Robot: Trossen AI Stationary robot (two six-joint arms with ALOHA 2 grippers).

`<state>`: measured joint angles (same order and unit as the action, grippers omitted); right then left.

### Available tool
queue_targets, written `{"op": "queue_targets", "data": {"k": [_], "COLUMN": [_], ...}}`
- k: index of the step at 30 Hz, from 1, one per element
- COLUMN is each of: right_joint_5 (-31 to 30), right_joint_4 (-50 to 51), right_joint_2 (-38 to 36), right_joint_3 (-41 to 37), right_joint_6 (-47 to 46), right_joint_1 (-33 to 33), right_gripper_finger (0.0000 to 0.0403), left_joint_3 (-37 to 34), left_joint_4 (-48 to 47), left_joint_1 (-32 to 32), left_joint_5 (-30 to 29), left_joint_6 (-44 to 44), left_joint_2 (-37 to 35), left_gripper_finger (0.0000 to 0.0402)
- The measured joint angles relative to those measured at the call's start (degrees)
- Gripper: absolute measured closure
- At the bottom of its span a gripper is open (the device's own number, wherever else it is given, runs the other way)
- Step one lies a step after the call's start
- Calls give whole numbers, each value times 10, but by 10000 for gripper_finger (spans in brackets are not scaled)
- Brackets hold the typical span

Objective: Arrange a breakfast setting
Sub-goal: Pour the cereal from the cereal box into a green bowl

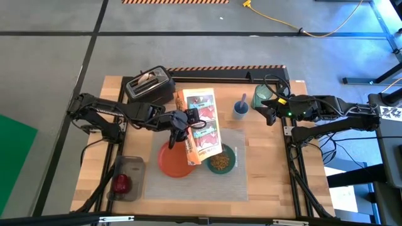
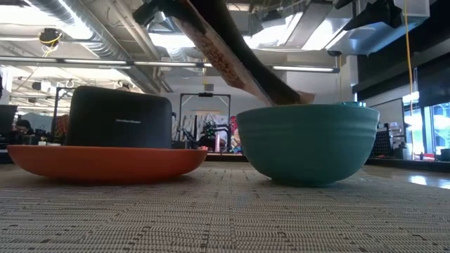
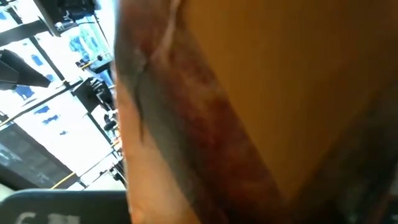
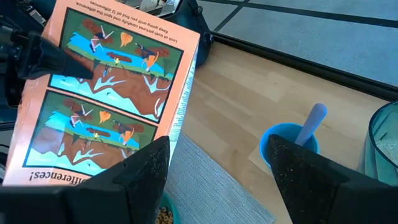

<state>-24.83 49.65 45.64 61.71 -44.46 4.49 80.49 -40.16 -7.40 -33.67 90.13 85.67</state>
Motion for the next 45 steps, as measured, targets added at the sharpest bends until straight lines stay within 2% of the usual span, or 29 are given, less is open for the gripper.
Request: {"op": "queue_targets", "data": {"k": [31, 45], "right_joint_5": [0, 0], "right_joint_4": [0, 0], "right_joint_2": [0, 0], "right_joint_3": [0, 0], "right_joint_6": [-1, -1], "right_joint_1": [0, 0], "right_gripper_finger": [144, 144], "left_joint_3": [0, 0], "left_joint_4": [-13, -55], "left_joint_1": [-9, -6], "left_joint_5": [-16, 15], "left_joint_6": [-48, -121], "left_joint_2": [0, 0], "left_gripper_finger": [289, 289]}}
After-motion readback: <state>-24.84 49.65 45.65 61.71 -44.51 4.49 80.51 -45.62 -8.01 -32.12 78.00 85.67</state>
